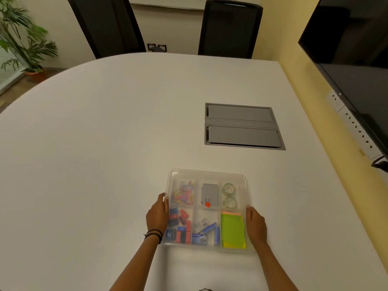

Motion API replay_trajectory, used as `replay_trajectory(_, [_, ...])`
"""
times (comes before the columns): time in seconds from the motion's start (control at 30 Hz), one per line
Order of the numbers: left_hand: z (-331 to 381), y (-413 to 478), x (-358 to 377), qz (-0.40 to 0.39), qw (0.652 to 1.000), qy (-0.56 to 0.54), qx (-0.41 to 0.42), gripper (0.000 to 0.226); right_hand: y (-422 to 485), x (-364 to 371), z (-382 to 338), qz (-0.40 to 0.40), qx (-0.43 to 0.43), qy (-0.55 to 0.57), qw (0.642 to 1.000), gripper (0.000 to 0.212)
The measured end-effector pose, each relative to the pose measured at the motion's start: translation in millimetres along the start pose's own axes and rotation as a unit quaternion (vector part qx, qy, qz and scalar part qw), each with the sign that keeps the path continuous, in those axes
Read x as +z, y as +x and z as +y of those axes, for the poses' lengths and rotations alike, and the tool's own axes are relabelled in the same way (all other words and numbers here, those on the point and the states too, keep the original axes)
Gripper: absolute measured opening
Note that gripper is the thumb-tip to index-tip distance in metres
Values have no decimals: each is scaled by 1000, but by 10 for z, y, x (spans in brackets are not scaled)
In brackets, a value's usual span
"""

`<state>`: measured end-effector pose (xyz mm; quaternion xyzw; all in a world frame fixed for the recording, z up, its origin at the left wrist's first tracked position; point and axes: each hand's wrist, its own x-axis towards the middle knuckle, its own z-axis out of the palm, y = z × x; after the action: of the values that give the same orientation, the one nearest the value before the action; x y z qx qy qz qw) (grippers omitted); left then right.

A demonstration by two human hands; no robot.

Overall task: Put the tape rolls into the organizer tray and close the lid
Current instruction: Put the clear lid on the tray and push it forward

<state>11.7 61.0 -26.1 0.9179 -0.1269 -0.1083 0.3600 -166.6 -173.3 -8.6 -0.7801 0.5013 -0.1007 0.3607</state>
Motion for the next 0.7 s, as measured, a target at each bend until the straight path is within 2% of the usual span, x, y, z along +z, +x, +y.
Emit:
replay_trajectory(0.07, [-28, -96, -21, -5, 1000, 0, -1, 26, -88, -8, 32, 8, 4, -8, 1000, 46])
replay_trajectory(0.37, [-152, -427, -70, 2, 999, 50, 18, 27, -352, 46, 226, 41, 8, -49, 998, 47])
replay_trajectory(0.7, [-183, -545, -51, -14, 1000, 18, -3, 27, -471, 72, 281, 43, 24, -36, 998, 45])
